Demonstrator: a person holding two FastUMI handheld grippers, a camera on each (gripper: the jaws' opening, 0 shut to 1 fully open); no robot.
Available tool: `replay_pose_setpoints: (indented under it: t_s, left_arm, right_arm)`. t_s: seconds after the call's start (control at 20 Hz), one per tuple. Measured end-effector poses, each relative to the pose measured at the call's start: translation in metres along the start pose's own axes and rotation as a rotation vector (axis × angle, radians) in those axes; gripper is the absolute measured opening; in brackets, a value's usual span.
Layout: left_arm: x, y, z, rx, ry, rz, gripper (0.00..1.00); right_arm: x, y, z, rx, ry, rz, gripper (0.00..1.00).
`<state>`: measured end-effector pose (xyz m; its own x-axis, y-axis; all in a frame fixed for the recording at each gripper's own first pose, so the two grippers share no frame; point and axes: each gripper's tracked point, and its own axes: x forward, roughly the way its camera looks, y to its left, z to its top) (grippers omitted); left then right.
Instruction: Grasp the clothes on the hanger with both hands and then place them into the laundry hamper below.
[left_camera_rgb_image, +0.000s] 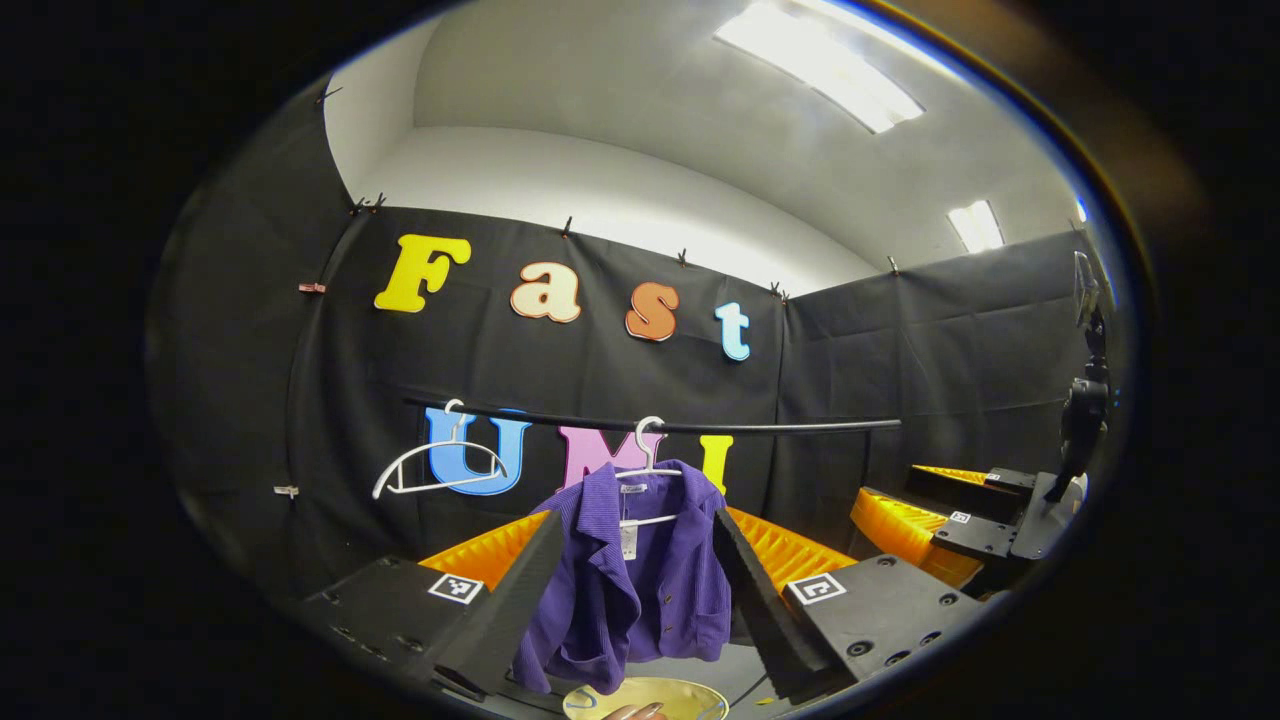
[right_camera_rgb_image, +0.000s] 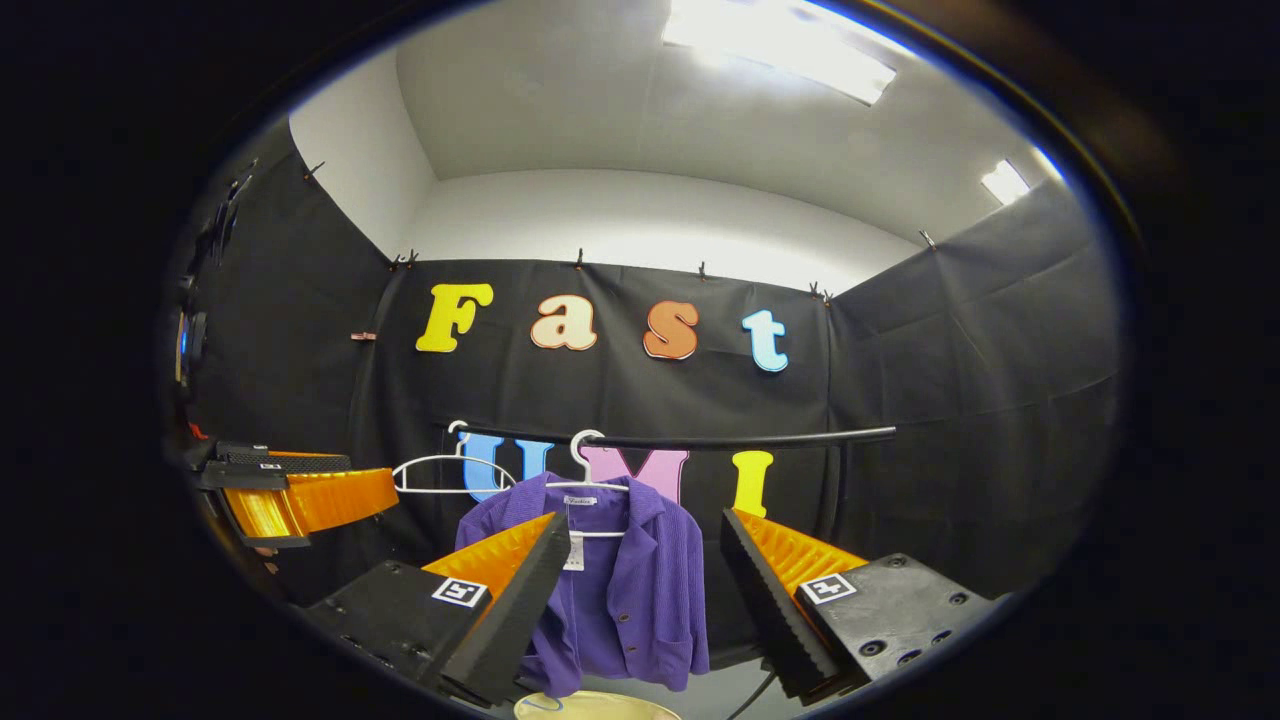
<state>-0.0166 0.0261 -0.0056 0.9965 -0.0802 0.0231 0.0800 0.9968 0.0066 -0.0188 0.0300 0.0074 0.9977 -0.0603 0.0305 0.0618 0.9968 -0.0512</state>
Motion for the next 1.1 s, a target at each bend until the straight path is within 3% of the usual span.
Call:
replay_pose_setpoints:
  t_s: [0.3, 0.55, 1.1]
  left_arm:
    - [0.004, 0.015, -0.009, 0.003, 0.016, -0.023, 0.94]
    - [0.02, 0.026, -0.019, 0.001, 0.021, -0.011, 0.94]
    - [0.13, 0.017, -0.069, 0.032, 0.023, 0.084, 0.94]
  right_arm:
    - [0.004, 0.011, -0.01, 0.004, 0.017, -0.027, 0.96]
    - [0.031, 0.015, -0.025, -0.008, 0.027, -0.017, 0.96]
    - [0.17, 0.001, -0.106, 0.056, 0.087, 0.103, 0.97]
